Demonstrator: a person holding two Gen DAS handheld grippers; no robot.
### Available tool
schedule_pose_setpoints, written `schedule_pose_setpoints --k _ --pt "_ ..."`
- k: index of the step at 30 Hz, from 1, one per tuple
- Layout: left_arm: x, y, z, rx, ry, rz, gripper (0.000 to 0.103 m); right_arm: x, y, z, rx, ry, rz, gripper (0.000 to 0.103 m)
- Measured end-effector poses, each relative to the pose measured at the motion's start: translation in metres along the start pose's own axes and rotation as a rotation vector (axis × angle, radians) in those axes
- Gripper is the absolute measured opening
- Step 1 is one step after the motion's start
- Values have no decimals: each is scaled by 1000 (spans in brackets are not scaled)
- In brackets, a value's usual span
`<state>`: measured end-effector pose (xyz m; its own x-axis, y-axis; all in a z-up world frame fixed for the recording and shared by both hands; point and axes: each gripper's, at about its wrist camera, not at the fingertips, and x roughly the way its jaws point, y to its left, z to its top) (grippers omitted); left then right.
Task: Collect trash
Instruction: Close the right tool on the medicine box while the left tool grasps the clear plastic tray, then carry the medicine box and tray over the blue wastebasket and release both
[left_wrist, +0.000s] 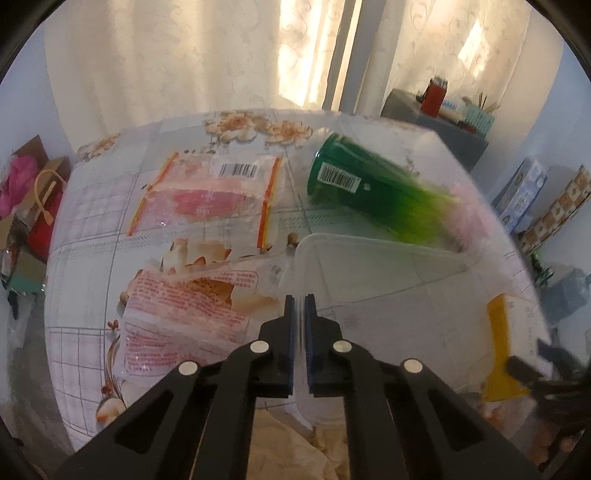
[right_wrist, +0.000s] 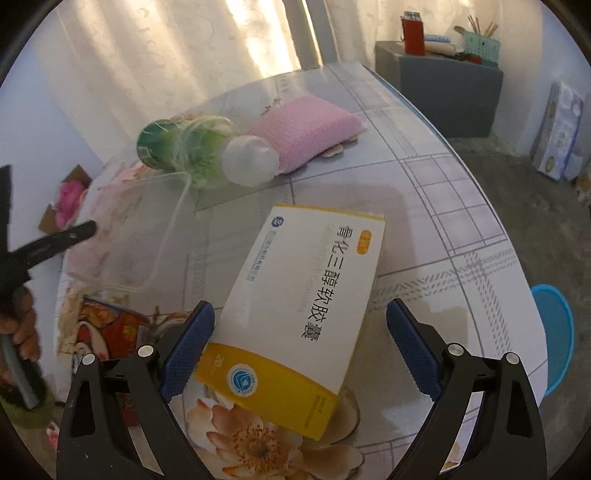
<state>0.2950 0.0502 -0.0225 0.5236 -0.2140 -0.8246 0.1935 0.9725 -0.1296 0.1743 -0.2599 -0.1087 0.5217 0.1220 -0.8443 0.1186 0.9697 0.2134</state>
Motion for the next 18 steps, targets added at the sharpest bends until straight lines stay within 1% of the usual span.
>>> schedule_pose_setpoints --k 4,5,6,8,11,18 --pt "-18 1 -2 -28 -45 -41 3 1 4 -5 -1 -12 -21 89" --pt "-23 2 -3 -36 -56 -48 3 1 4 -5 2 -16 -28 87" --pt "-27 2 -4 -41 -63 -50 3 1 5 -6 2 -18 -28 82" --pt "-36 4 -6 -56 -90 -61 3 -1 2 -7 11 -24 -25 80" --pt "-48 10 -6 -92 -122 -101 3 -6 -1 -8 18 -36 -23 77" --pt "-74 14 -5 -131 -196 -118 3 -19 -9 -11 52 -61 -1 73"
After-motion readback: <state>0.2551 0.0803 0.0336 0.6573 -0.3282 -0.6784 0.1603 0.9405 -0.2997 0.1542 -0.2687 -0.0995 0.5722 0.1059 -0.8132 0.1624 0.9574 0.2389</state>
